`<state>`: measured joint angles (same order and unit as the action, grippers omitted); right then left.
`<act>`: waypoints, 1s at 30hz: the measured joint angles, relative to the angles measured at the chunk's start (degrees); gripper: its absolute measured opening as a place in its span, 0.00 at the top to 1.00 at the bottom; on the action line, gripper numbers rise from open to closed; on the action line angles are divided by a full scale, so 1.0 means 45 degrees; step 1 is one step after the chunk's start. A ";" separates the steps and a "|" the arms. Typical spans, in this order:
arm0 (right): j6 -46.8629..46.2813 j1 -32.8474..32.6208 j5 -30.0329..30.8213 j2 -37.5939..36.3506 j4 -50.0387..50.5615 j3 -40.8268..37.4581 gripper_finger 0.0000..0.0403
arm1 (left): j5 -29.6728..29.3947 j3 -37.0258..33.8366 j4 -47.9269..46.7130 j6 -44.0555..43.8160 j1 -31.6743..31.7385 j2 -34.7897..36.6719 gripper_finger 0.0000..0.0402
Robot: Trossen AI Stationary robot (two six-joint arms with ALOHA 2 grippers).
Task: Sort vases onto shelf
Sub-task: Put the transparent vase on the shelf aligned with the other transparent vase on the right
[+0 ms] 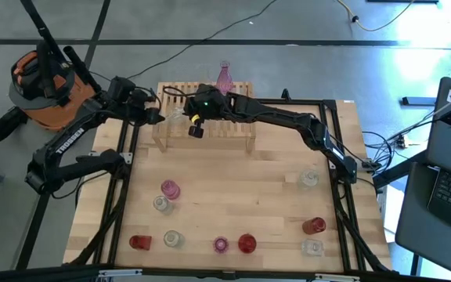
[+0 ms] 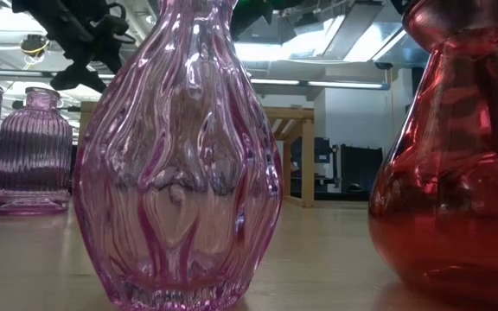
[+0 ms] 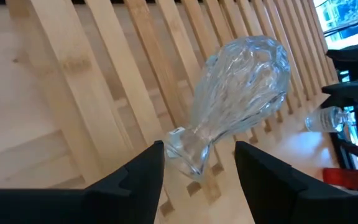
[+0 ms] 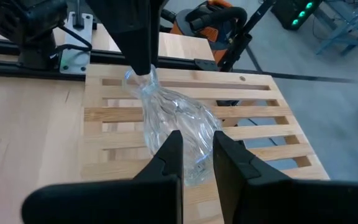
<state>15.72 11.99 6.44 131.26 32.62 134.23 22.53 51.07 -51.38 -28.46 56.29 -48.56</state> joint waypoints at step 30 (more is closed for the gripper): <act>0.0626 0.0189 0.1248 0.0697 -0.0269 -0.0008 0.90 | 0.0033 0.0000 0.0180 -0.3641 -0.0862 0.0107 0.53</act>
<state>18.54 12.84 12.05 134.40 31.41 134.20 22.67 51.07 -50.57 -44.84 52.41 -48.07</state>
